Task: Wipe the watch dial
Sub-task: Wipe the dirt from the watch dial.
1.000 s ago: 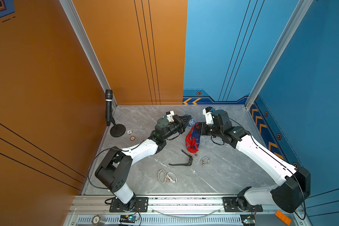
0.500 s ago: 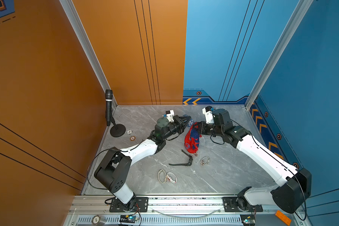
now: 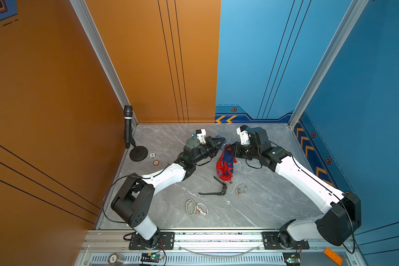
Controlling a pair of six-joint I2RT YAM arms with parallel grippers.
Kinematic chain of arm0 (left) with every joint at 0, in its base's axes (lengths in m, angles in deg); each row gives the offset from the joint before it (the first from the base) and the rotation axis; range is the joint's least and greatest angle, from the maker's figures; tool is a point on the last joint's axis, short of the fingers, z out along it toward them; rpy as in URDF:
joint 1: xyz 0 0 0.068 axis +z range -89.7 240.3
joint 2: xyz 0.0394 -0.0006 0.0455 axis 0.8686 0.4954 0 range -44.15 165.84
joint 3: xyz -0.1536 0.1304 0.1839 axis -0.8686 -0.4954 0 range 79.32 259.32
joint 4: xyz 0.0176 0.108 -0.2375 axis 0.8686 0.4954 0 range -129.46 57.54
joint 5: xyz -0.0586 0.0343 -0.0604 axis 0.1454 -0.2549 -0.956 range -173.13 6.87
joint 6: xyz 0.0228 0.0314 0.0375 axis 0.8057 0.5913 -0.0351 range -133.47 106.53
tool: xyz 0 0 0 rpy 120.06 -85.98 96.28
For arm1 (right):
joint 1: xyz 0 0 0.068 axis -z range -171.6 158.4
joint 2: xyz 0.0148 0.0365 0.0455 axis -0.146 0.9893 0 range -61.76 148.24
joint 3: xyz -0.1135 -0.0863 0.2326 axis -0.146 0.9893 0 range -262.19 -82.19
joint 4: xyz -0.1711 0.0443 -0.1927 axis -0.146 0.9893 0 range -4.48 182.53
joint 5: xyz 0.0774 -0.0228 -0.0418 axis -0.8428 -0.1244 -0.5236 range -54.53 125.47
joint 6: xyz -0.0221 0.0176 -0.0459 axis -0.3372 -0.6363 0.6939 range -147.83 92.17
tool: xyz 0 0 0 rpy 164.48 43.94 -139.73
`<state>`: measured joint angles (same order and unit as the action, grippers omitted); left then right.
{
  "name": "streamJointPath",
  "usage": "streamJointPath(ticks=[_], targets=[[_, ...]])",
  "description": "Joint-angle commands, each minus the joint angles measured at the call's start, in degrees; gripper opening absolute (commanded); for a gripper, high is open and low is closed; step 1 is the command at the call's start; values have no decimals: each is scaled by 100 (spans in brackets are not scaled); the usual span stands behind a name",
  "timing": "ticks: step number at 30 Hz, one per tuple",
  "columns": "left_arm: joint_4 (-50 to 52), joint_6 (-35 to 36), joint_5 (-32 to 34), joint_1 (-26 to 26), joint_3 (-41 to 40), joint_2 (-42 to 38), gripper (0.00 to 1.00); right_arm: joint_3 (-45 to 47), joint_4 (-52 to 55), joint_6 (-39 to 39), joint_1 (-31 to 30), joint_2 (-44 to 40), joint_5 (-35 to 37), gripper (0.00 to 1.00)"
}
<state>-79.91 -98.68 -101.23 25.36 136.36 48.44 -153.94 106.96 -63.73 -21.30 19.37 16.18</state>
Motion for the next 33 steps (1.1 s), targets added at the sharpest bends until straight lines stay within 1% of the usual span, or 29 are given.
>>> streamJointPath(ticks=[1,2,6,13,16,24,27,30,33], targets=[[-15,49,-421,-258,159,-98,0,-69,-598,-5,-29,183,46,0],[-16,48,-417,-260,342,-84,0,23,-647,-20,-6,241,56,0],[-9,50,-409,-270,380,-71,0,160,-765,-135,51,379,-92,0],[-16,37,-397,-287,317,-19,0,-238,-604,-84,-10,130,-74,0],[-16,36,-401,-302,325,-17,0,-250,-621,-69,-28,54,-64,0],[-9,4,-395,-329,332,-68,0,251,-813,-169,25,255,-51,0],[-14,-5,-384,-329,300,-64,0,105,-762,-188,8,184,-99,0],[-16,-4,-369,-338,265,-74,0,-182,-609,-96,-66,17,-40,0],[-16,0,-356,-351,264,-80,0,-272,-568,-28,-122,-98,20,0]])
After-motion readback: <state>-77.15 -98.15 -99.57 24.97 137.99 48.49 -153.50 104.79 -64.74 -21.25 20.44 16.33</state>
